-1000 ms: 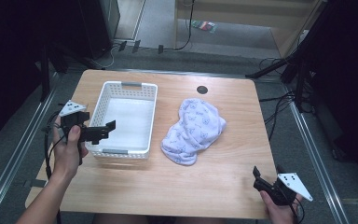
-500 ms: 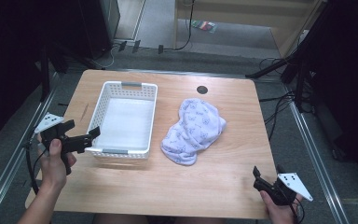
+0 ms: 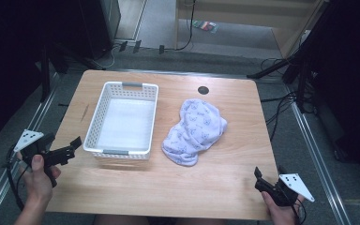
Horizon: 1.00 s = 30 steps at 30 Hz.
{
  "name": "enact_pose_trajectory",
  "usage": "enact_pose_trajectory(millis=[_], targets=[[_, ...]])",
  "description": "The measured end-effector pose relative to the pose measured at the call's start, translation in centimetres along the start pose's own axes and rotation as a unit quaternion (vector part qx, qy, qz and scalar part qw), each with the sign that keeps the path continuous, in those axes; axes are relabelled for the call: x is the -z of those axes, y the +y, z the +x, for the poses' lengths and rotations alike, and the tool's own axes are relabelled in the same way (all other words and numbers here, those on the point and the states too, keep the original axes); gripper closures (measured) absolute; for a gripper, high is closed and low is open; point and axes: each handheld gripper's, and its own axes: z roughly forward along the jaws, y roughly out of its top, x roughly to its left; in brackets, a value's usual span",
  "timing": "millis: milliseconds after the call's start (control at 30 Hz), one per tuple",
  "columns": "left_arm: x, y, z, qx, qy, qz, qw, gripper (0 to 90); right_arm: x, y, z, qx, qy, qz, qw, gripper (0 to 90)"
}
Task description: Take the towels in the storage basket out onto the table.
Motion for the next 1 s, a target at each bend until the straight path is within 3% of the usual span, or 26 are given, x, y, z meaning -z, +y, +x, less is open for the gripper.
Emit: enact_pose_trajectory(millis=[200, 700, 1000], targets=[[0.4, -1.4, 1.8, 0.016, 0.016, 0.005, 0.9997, 0.0, 0.0, 0.0, 0.0, 0.000, 0.000, 0.001, 1.0000, 14.1], [0.1, -5.0, 4.1, 0.032, 0.051, 0.023, 0.9979, 0.0, 0.0, 0.0, 0.0, 0.000, -0.001, 0.002, 1.0000, 14.1], [-0.3, -6.5, 3.7, 0.002, 0.064, 0.050, 0.9967, 0.0, -0.1, 0.0, 0.0, 0.000, -0.003, 0.002, 1.0000, 14.2]])
